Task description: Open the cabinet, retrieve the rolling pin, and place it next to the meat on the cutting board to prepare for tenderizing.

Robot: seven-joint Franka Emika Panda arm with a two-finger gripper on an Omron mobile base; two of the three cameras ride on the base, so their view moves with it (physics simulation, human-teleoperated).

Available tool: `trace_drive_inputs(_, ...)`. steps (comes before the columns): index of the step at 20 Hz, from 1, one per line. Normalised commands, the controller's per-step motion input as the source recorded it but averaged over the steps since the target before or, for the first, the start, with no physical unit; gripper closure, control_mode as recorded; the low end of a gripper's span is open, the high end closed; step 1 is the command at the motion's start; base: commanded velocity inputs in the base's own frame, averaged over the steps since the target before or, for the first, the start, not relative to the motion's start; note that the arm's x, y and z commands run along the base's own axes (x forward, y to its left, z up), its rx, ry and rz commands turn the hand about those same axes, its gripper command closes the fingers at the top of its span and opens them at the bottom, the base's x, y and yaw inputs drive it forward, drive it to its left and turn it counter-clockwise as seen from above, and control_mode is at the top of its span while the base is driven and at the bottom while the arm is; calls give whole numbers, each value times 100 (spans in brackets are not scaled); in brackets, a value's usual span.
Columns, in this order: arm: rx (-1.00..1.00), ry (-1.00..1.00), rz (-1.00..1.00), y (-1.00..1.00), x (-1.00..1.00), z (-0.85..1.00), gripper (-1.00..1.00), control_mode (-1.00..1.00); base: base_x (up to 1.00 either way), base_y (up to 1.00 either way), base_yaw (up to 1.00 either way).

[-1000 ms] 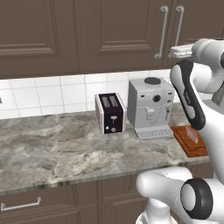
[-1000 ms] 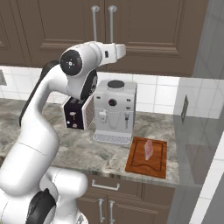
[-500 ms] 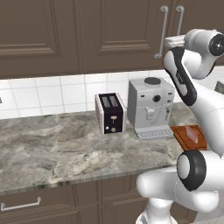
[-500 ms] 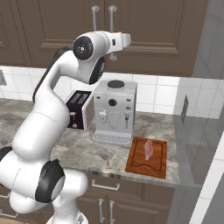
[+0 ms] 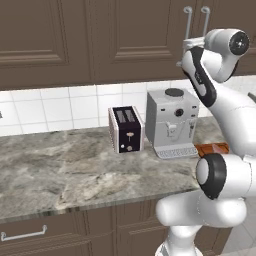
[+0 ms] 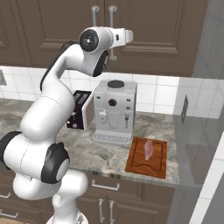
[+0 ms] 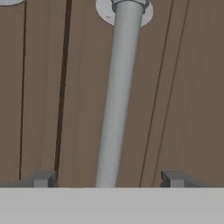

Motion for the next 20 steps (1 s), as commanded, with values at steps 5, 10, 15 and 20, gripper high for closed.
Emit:
trace_drive_inputs(5, 0, 3, 1, 0, 30, 0, 100, -100, 0, 0, 0)
trace_drive_inputs(10, 0, 1, 0, 0, 0, -1, 100, -100, 0, 0, 0)
trace_drive_inputs(15, 0, 0, 0, 0, 0, 0, 100, -100, 0, 0, 0)
trace_drive_inputs(20, 0, 0, 0, 0, 0, 0, 100, -100, 0, 0, 0)
